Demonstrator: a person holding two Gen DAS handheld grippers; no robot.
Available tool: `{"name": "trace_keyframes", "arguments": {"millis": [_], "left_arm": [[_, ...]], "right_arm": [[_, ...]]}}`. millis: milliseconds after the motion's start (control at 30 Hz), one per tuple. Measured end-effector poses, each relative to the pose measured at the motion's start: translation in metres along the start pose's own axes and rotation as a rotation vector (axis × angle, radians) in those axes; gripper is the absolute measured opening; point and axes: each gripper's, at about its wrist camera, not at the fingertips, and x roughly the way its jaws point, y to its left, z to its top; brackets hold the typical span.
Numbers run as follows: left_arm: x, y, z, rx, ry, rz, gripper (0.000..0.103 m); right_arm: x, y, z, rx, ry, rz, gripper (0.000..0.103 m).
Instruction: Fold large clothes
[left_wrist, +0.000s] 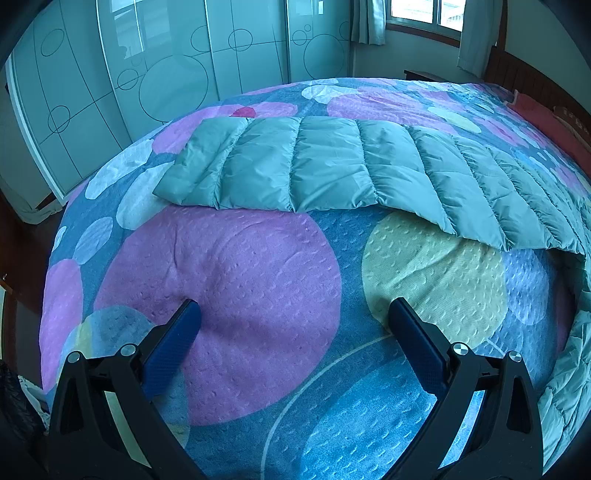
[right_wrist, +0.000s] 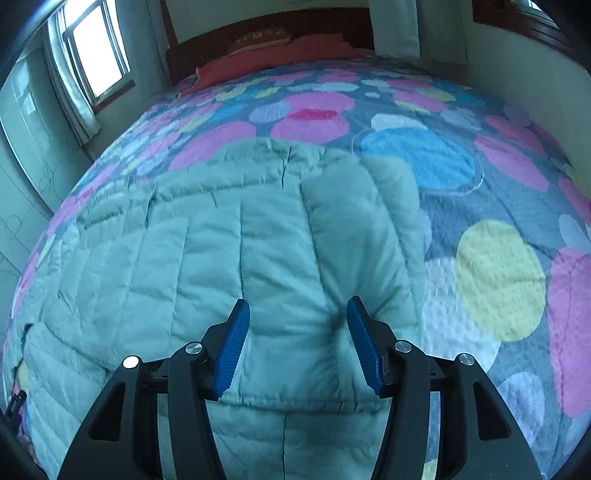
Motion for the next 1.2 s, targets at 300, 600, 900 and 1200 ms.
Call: {"name": "trace_keyframes", "arguments": {"millis": [300,600,900,1200], "left_arm": [[0.000,0.000,-0.001,0.004,-0.002,0.004,0.101],[0.000,0.000,-0.001,0.004,-0.002,0.005,0.101],[0.001,0.000,-0.001,0.004,-0.004,0.003,0.101],[0.000,0.001,-0.001,0.000,-0.003,-0.001,0.101]], "right_arm": [[0.071,-0.014,0.053,0.020,0.077,-0.052,0.055],[0.050,-0.006,0.037,0.034,0.026,-0.049,0.057],[0.012,0.039,0.002,-0.031,-0.006,-0.040,0.072],[0.029,0.056,-0.041,-0.064,0.033,-0.084,0.075]]}}
